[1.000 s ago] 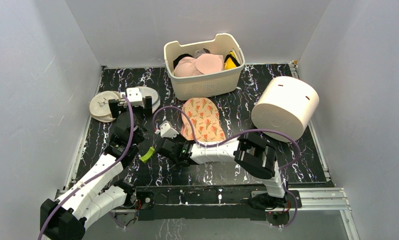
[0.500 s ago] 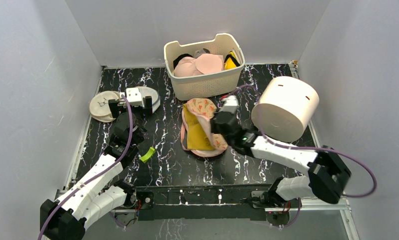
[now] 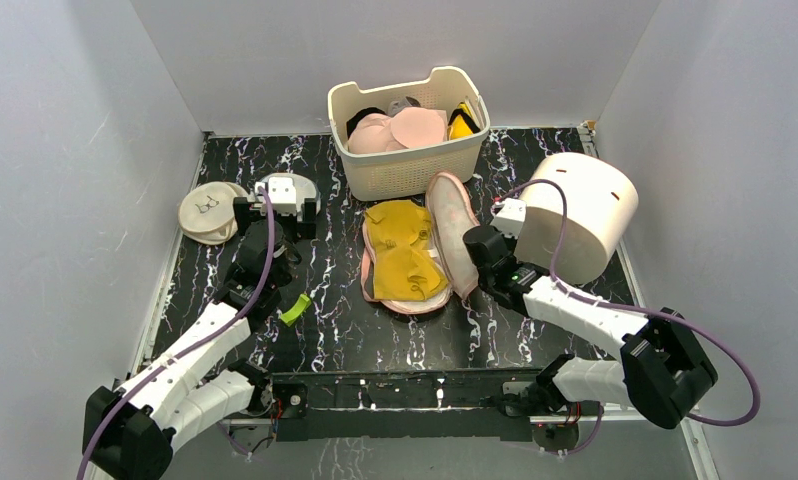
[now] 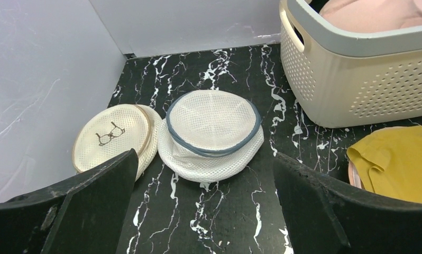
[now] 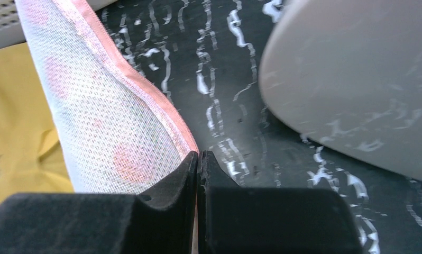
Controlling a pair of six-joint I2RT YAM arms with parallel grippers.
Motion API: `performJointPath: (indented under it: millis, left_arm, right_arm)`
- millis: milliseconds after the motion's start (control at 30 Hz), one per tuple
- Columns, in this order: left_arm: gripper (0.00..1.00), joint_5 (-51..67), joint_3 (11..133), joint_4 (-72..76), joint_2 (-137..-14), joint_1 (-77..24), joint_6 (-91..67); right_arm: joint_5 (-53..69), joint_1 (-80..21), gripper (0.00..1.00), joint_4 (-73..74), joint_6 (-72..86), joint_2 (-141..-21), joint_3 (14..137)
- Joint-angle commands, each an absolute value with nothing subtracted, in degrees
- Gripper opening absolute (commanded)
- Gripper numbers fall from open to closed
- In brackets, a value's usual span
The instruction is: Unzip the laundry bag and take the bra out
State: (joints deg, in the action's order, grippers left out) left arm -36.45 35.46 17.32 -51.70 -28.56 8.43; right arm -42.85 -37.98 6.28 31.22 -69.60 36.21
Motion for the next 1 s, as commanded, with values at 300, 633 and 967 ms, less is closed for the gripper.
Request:
performJointPath:
  millis: [300,633,967]
  left_arm:
    - [0.98,-33.71,37.79,16.52,-52.13,-28.12,7.03]
    - [0.98,-31.36,38.59,15.42,-53.36,-28.13,6.28]
    - [0.98,-19.19,41.44,11.64,-59.54,-28.19,4.95]
  right_arm:
    - [-44.38,-34.72,0.1,5.38,19.63,-65.8,37.25]
    - [-16.23,-34.71,0.43,7.51,16.02,-64.77,44.33]
    - [10.49,-34.8,0.72,3.51,18.34,-81.78,49.53]
